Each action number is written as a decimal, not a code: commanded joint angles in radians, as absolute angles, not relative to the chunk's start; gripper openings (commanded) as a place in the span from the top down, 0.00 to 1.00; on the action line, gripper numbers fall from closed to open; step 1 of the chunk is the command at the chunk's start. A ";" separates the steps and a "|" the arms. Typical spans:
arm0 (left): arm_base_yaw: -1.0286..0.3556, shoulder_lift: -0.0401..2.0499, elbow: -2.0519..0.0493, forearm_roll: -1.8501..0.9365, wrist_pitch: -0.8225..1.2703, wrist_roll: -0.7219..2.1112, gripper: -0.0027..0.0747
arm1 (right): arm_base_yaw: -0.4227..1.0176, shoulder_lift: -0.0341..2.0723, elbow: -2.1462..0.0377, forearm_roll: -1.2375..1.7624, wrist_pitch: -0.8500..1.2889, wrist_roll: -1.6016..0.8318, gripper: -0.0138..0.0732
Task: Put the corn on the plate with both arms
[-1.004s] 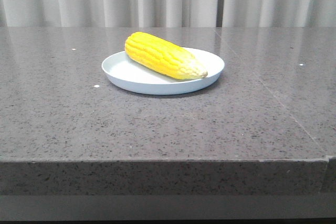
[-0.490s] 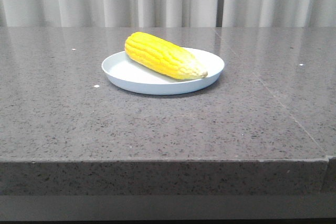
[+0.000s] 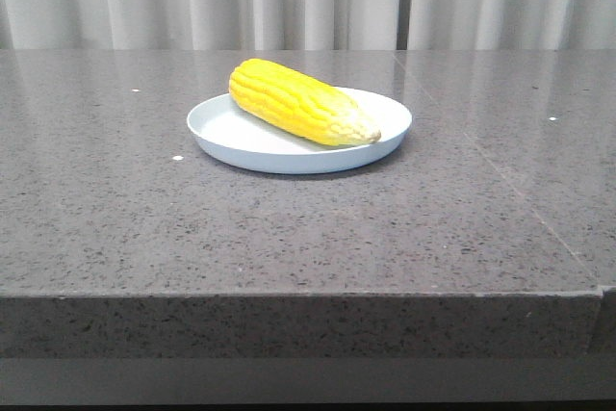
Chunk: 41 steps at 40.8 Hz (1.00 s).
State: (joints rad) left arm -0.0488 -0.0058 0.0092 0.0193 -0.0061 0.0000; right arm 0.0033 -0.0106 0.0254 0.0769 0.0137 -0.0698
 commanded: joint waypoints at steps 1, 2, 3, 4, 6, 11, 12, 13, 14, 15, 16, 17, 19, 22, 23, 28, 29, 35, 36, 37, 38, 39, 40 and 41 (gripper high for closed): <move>-0.054 -0.021 0.032 0.017 -0.087 0.000 0.99 | -0.002 -0.027 0.004 0.076 -0.076 -0.073 0.94; -0.054 -0.021 0.032 0.017 -0.087 0.000 0.99 | -0.002 -0.027 0.004 0.079 -0.076 -0.072 0.94; -0.054 -0.021 0.032 0.017 -0.087 0.000 0.99 | -0.002 -0.027 0.004 0.087 -0.077 -0.072 0.94; -0.054 -0.021 0.032 0.017 -0.087 0.000 0.99 | -0.002 -0.027 0.004 0.100 -0.077 -0.072 0.94; -0.054 -0.021 0.032 0.017 -0.087 0.000 0.99 | -0.002 -0.027 0.005 0.127 -0.081 -0.072 0.94; -0.054 -0.021 0.032 0.017 -0.087 0.000 0.99 | 0.000 -0.027 0.005 0.139 -0.101 -0.051 0.94; -0.054 -0.021 0.032 0.017 -0.087 0.000 0.99 | 0.000 -0.027 0.005 0.139 -0.101 -0.041 0.94; -0.054 -0.021 0.032 0.017 -0.087 0.000 0.99 | 0.002 -0.027 0.005 0.138 -0.101 -0.030 0.94; -0.054 -0.021 0.032 0.017 -0.087 0.000 0.99 | 0.003 -0.027 0.005 0.138 -0.101 -0.023 0.94; -0.054 -0.021 0.032 0.017 -0.087 0.000 0.99 | 0.003 -0.027 0.005 0.138 -0.101 -0.018 0.94; -0.054 -0.021 0.032 0.017 -0.087 0.000 0.99 | 0.005 -0.027 0.005 0.138 -0.101 -0.012 0.94; -0.054 -0.021 0.032 0.017 -0.087 0.000 0.99 | 0.006 -0.027 0.005 0.138 -0.101 -0.006 0.94; -0.054 -0.021 0.032 0.017 -0.087 0.000 0.99 | 0.010 -0.027 0.005 0.135 -0.101 0.000 0.94; -0.054 -0.021 0.032 0.017 -0.087 0.000 0.99 | 0.018 -0.027 0.005 0.134 -0.101 0.000 0.94; -0.054 -0.021 0.032 0.017 -0.087 0.000 0.99 | 0.020 -0.027 0.005 0.132 -0.101 0.000 0.94; -0.054 -0.021 0.032 0.017 -0.087 0.000 0.99 | 0.020 -0.028 0.005 0.111 -0.105 0.000 0.94; -0.054 -0.021 0.032 0.017 -0.087 0.000 0.99 | 0.018 -0.028 0.005 0.109 -0.107 0.000 0.94; -0.054 -0.021 0.032 0.017 -0.087 0.000 0.99 | 0.017 -0.028 0.005 0.078 -0.130 0.000 0.94; -0.054 -0.021 0.032 0.017 -0.087 0.000 0.99 | 0.017 -0.028 0.005 0.067 -0.133 0.000 0.94; -0.054 -0.021 0.032 0.017 -0.087 0.000 0.99 | 0.016 -0.028 0.005 0.059 -0.137 0.000 0.94; -0.054 -0.021 0.032 0.017 -0.087 0.000 0.99 | 0.016 -0.028 0.005 0.055 -0.140 0.006 0.94; -0.054 -0.021 0.032 0.017 -0.087 0.000 0.99 | 0.016 -0.028 0.005 0.051 -0.144 0.014 0.94; -0.054 -0.021 0.032 0.017 -0.087 0.000 0.99 | 0.016 -0.028 0.005 0.051 -0.144 0.022 0.94; -0.054 -0.021 0.032 0.017 -0.087 0.000 0.99 | 0.016 -0.028 0.005 0.051 -0.144 0.026 0.94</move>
